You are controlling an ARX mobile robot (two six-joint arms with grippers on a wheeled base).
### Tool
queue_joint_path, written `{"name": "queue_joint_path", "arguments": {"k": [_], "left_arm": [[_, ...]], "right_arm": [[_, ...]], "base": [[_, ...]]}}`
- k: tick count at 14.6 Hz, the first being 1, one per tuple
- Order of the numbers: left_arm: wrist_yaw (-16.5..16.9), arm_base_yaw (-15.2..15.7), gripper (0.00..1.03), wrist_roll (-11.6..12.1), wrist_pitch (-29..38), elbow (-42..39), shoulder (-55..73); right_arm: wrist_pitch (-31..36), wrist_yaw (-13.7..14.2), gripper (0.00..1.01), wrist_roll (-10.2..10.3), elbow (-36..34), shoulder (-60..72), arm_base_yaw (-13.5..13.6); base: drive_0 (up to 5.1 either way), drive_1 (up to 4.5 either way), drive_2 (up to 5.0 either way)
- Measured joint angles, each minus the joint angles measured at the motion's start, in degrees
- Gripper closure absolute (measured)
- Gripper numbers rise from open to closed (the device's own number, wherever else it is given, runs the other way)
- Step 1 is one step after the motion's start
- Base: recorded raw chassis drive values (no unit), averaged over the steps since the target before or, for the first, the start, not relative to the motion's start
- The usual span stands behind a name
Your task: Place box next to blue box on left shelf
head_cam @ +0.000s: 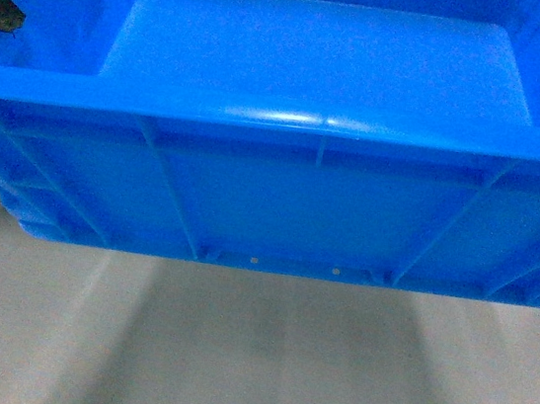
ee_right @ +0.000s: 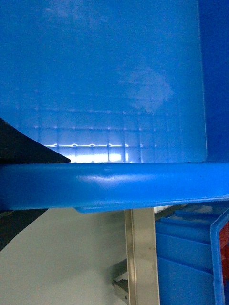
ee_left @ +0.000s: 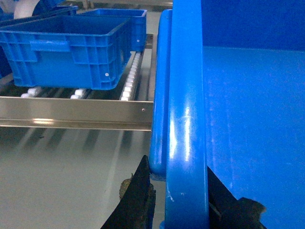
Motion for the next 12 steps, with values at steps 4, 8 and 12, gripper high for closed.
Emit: {"name": "queue_joint_path", "arguments": {"k": [4, 8, 12], "left_arm": [[0.0, 0.0, 0.87, 0.0, -0.1, 0.0, 0.0], [0.0, 0.0, 0.87, 0.0, 0.0, 0.0, 0.0], [0.0, 0.0, 0.87, 0.0, -0.1, 0.0, 0.0]], "right_arm": [[0.0, 0.0, 0.94, 0.0, 0.0, 0.0, 0.0], [0.0, 0.0, 0.94, 0.0, 0.0, 0.0, 0.0], [-0.1, 0.0, 0.94, 0.0, 0.0, 0.1, 0.0]], "base": [[0.2, 4.54, -4.1], [0.1, 4.44, -4.2], [0.0, 4.33, -4.3]]}}
